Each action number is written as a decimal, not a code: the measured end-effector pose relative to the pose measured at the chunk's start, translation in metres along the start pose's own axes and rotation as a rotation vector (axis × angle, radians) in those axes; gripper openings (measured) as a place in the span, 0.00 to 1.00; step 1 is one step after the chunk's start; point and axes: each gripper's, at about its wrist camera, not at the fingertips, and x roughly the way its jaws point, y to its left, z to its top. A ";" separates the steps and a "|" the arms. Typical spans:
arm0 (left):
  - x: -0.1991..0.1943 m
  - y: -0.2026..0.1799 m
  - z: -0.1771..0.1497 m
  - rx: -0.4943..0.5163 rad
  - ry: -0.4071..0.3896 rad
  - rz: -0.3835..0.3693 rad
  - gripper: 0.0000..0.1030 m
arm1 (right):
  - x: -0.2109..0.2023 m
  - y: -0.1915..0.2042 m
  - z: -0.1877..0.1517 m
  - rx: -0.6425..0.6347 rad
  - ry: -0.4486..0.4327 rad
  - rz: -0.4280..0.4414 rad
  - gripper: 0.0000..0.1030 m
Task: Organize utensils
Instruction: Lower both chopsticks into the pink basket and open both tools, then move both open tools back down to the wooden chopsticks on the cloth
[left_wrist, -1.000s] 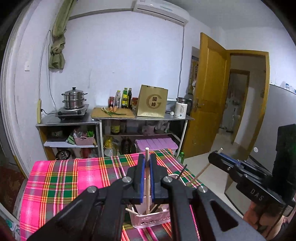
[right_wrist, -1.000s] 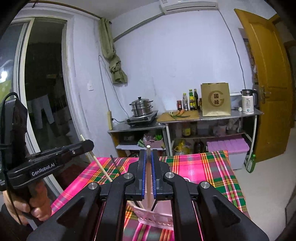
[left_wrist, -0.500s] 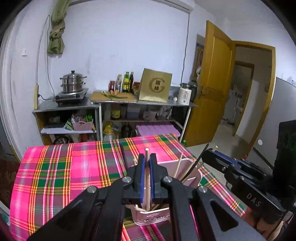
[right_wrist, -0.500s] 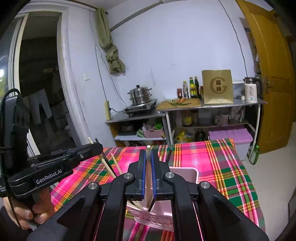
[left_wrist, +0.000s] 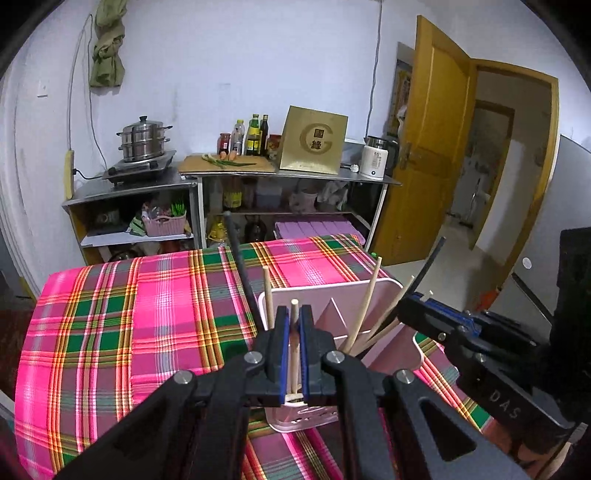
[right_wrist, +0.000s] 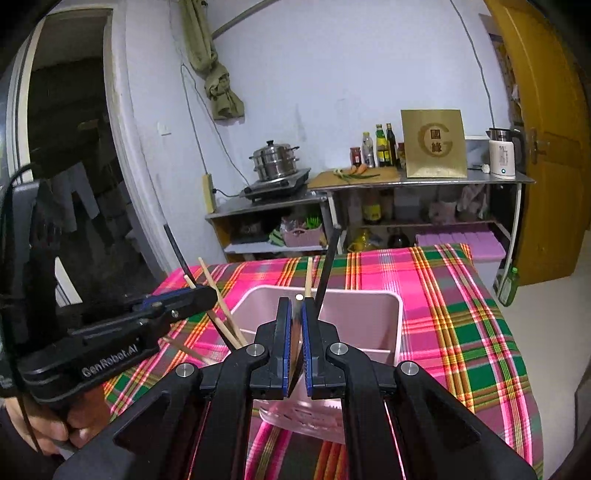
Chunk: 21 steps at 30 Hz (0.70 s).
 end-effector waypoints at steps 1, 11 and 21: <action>-0.001 0.000 0.000 -0.001 0.001 0.004 0.06 | 0.000 0.000 0.000 0.000 0.006 -0.002 0.05; -0.034 -0.001 -0.010 -0.015 -0.029 -0.017 0.22 | -0.034 -0.001 -0.005 0.005 -0.027 -0.006 0.18; -0.090 -0.008 -0.052 -0.032 -0.052 -0.046 0.27 | -0.100 0.007 -0.040 -0.001 -0.066 -0.008 0.19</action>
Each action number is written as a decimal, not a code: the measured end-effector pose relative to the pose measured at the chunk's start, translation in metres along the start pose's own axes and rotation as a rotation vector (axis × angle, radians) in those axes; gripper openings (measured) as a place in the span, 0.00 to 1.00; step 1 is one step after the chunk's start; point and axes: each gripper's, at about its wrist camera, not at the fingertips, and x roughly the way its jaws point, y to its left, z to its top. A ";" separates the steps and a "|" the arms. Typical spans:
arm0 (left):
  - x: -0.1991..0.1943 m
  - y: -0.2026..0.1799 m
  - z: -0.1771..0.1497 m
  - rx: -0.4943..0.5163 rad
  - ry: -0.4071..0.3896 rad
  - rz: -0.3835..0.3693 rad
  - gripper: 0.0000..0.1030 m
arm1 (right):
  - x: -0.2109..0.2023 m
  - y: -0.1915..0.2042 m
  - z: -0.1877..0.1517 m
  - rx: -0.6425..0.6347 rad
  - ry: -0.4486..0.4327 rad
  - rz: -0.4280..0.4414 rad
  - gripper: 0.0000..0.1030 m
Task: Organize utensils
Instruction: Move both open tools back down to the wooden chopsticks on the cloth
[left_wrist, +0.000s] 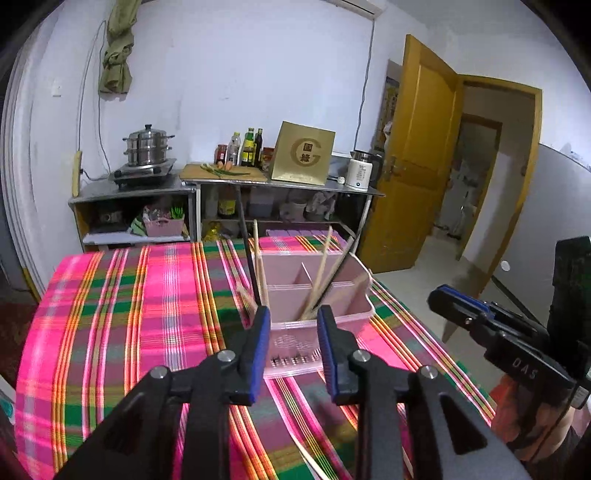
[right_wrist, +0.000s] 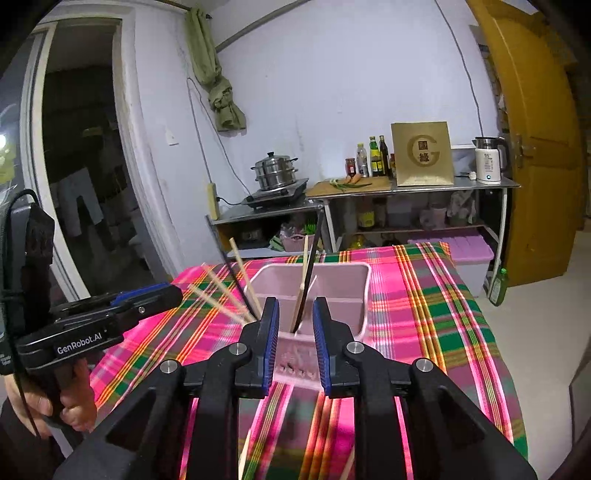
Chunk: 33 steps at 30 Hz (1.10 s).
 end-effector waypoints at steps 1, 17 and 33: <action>-0.004 0.000 -0.007 -0.006 0.005 0.003 0.27 | -0.008 0.001 -0.006 -0.001 -0.003 0.004 0.19; -0.045 -0.003 -0.129 -0.085 0.109 0.009 0.27 | -0.077 0.008 -0.108 -0.003 0.093 0.008 0.28; -0.051 -0.011 -0.171 -0.114 0.155 0.020 0.27 | -0.082 0.001 -0.153 0.029 0.174 -0.035 0.28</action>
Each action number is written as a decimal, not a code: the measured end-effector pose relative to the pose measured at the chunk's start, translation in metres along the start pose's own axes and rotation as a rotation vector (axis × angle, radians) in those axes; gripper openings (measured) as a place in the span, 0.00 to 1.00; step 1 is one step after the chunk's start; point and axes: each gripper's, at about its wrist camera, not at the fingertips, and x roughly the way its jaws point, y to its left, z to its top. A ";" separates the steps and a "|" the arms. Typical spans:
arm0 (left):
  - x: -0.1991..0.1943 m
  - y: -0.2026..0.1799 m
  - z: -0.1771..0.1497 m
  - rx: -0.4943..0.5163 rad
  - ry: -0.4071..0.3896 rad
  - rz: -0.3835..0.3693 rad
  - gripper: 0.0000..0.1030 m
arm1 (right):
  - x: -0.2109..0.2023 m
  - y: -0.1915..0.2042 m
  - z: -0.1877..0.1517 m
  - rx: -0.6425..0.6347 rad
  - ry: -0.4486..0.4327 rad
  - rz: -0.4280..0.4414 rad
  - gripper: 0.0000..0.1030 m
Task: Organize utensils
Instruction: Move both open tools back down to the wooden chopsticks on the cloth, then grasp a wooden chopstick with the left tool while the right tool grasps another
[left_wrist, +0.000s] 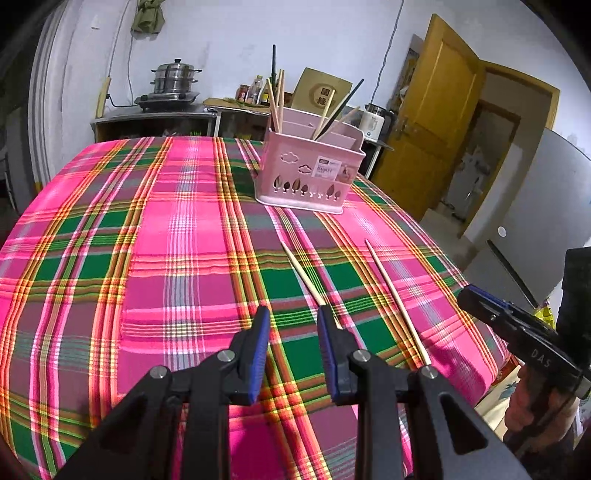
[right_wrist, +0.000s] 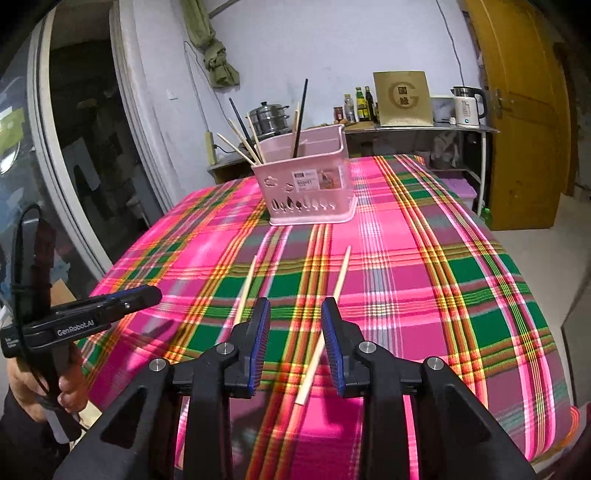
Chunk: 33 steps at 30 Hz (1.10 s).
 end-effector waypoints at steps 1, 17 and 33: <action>0.001 -0.001 0.000 0.002 0.004 0.002 0.27 | 0.000 0.000 -0.001 0.002 0.001 -0.002 0.28; 0.064 -0.009 0.035 0.005 0.125 0.021 0.27 | 0.045 -0.011 0.023 -0.014 0.089 -0.063 0.28; 0.130 -0.010 0.057 0.036 0.210 0.087 0.26 | 0.134 -0.031 0.051 -0.030 0.264 -0.137 0.19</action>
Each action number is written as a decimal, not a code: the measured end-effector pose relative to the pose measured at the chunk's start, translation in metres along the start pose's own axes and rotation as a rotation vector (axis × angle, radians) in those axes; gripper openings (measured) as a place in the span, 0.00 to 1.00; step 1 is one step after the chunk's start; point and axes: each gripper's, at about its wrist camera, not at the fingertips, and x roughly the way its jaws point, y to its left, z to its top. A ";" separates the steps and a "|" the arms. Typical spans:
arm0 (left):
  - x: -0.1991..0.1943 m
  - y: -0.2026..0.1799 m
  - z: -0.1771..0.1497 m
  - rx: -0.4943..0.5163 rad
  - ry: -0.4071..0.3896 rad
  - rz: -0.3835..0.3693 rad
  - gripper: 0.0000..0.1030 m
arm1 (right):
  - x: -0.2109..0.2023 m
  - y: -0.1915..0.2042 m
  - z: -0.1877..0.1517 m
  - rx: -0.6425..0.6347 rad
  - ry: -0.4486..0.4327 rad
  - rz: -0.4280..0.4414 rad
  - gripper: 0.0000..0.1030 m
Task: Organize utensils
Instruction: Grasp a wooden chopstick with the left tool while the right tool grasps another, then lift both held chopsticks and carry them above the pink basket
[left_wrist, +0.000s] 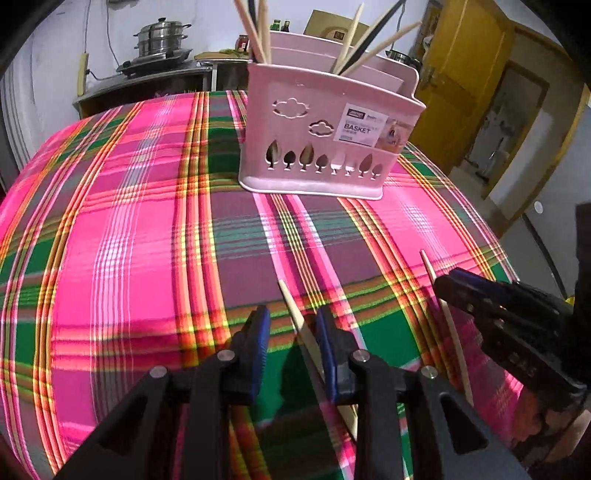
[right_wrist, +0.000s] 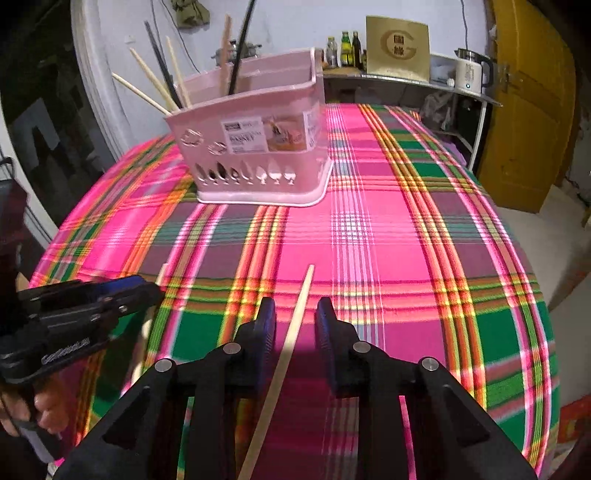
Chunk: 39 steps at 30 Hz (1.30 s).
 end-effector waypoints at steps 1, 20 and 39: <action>0.001 -0.001 0.000 0.006 -0.002 0.005 0.26 | 0.004 -0.001 0.001 0.001 0.011 -0.004 0.17; 0.003 -0.012 0.003 0.069 0.025 0.018 0.05 | 0.015 0.002 0.016 -0.024 0.073 -0.006 0.05; -0.072 -0.015 0.053 0.115 -0.137 -0.017 0.05 | -0.062 0.008 0.060 -0.021 -0.152 0.060 0.05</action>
